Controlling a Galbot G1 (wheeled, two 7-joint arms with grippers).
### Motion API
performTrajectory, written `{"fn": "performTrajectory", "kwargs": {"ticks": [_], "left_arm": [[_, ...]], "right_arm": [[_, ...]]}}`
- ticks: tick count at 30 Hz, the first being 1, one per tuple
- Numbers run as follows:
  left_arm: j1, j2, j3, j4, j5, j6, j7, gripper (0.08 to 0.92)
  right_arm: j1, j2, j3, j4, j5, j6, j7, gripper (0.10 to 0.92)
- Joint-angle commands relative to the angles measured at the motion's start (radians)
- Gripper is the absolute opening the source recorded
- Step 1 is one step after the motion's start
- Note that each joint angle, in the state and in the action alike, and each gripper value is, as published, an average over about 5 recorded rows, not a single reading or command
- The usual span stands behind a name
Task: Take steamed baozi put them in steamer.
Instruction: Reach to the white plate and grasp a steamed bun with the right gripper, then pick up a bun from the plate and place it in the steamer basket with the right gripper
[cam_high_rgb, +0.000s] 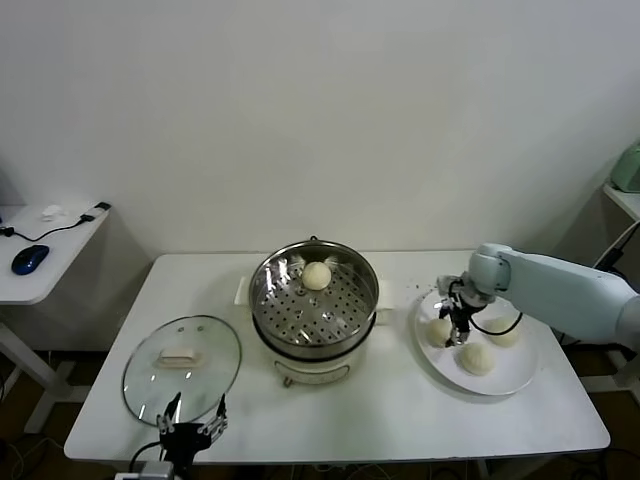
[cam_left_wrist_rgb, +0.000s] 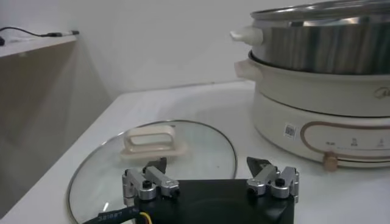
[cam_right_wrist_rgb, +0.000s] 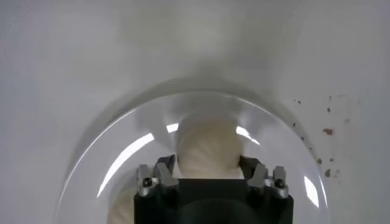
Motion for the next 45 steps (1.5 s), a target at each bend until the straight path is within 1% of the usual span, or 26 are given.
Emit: {"fn": "performTrajectory", "kwargs": {"ticks": [1, 4, 7, 11, 14, 17, 18, 21, 23, 25, 27, 31, 38, 45], "left_arm": [[0.000, 0.000, 0.000, 0.002, 0.000, 0.001, 0.000, 0.823], [0.002, 0.000, 0.000, -0.004, 0.000, 0.001, -0.001, 0.823], [0.008, 0.000, 0.000, -0.011, 0.001, 0.002, -0.001, 0.823], [0.016, 0.002, 0.001, -0.020, 0.003, 0.003, 0.000, 0.823], [0.018, 0.005, 0.004, -0.025, 0.003, 0.002, 0.001, 0.823], [0.015, 0.006, 0.009, -0.030, 0.004, 0.005, 0.002, 0.823], [0.013, 0.006, 0.011, -0.031, 0.004, 0.006, 0.002, 0.823], [0.007, 0.008, 0.014, -0.034, 0.004, 0.011, 0.004, 0.823], [0.003, 0.010, 0.015, -0.036, 0.004, 0.013, 0.004, 0.823], [-0.001, 0.011, 0.014, -0.039, 0.004, 0.014, 0.004, 0.823], [-0.002, 0.011, 0.014, -0.041, 0.003, 0.016, 0.004, 0.823], [-0.004, 0.012, 0.012, -0.043, 0.003, 0.019, 0.005, 0.823], [-0.004, 0.013, 0.007, -0.046, 0.002, 0.023, 0.006, 0.823], [-0.005, 0.014, 0.006, -0.045, -0.002, 0.023, 0.005, 0.823]], "right_arm": [[0.010, 0.000, 0.054, 0.005, 0.006, -0.009, 0.002, 0.600], [0.135, -0.017, -0.023, 0.049, 0.058, 0.017, -0.040, 0.595], [0.337, -0.017, -0.161, 0.085, 0.141, 0.061, -0.089, 0.594], [0.630, 0.033, -0.312, 0.105, 0.281, 0.095, -0.151, 0.594], [0.804, 0.096, -0.354, 0.133, 0.414, 0.074, -0.171, 0.594], [0.917, 0.171, -0.353, 0.201, 0.553, 0.012, -0.138, 0.594], [0.939, 0.201, -0.343, 0.238, 0.599, -0.021, -0.106, 0.594], [0.929, 0.267, -0.288, 0.364, 0.701, -0.132, 0.022, 0.594], [0.880, 0.301, -0.243, 0.445, 0.742, -0.207, 0.119, 0.594], [0.797, 0.326, -0.206, 0.500, 0.755, -0.268, 0.207, 0.594], [0.697, 0.352, -0.180, 0.519, 0.743, -0.312, 0.285, 0.594], [0.517, 0.395, -0.136, 0.482, 0.692, -0.383, 0.388, 0.594], [0.323, 0.445, -0.105, 0.335, 0.583, -0.403, 0.426, 0.594], [0.261, 0.460, -0.106, 0.276, 0.535, -0.396, 0.430, 0.594]]}}
